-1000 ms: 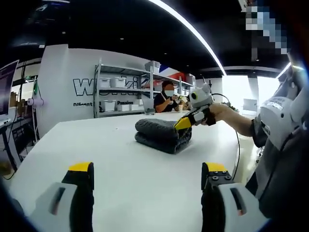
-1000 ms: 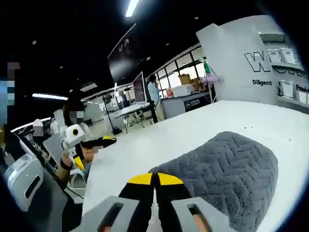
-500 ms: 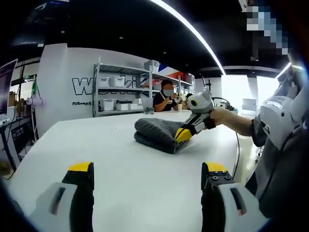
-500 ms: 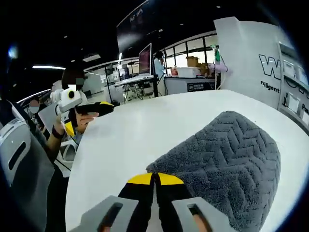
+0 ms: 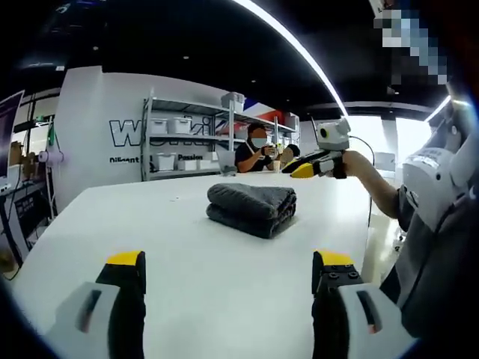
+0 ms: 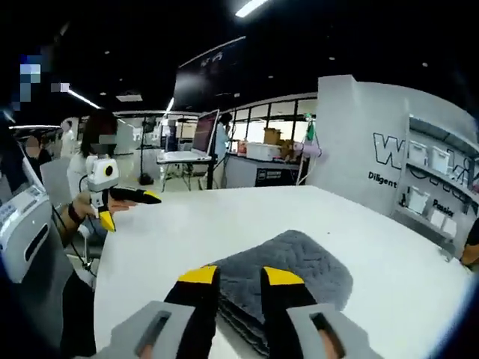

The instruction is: Fold the towel on the table until its edges align and the towel forms a compact rectangular stack.

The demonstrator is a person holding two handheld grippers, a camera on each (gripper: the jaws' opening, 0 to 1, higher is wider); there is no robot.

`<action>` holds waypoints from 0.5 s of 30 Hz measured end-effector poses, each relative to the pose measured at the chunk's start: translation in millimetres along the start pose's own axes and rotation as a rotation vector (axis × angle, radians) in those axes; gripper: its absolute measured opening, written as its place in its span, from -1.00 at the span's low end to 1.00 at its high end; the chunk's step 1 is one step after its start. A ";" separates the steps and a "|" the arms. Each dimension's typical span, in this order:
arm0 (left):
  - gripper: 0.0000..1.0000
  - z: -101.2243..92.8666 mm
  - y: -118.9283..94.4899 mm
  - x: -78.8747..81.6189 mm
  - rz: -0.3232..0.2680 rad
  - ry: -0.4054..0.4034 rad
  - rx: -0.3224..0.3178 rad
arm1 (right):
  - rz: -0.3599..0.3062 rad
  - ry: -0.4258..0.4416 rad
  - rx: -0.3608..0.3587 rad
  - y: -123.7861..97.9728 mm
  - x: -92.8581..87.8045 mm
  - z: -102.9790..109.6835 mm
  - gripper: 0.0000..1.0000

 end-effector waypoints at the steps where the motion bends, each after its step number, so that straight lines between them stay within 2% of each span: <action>1: 0.93 -0.1 0.4 -0.1 0.001 0.000 -0.001 | -0.002 0.001 -0.022 -4.9 -0.9 -2.4 -0.46; 5: 0.93 0.6 1.5 -0.9 0.003 -0.001 -0.002 | -0.001 0.053 -0.132 -33.0 -12.6 -14.8 -0.33; 8: 0.94 0.9 1.9 -1.9 0.008 -0.003 -0.001 | 0.034 0.137 -0.211 -52.5 -32.3 -19.8 -0.16; 12: 0.94 -0.4 0.0 -2.8 0.005 -0.007 0.003 | 0.103 0.231 -0.287 -69.9 -59.3 -16.5 0.15; 15: 0.94 0.1 -1.6 -2.6 -0.006 -0.012 0.019 | 0.140 0.260 -0.325 -76.2 -73.9 -7.5 0.32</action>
Point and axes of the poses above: the point that each gripper's makers call its tool centre point, and the gripper's own axes: y roughly forward along the fingers, z roughly to its left, x roughly out of its top, the point moved 9 cm from there along -y, roughly backward along the fingers, and after that the axes turned 1 degree about -y, right-handed, at the moved point
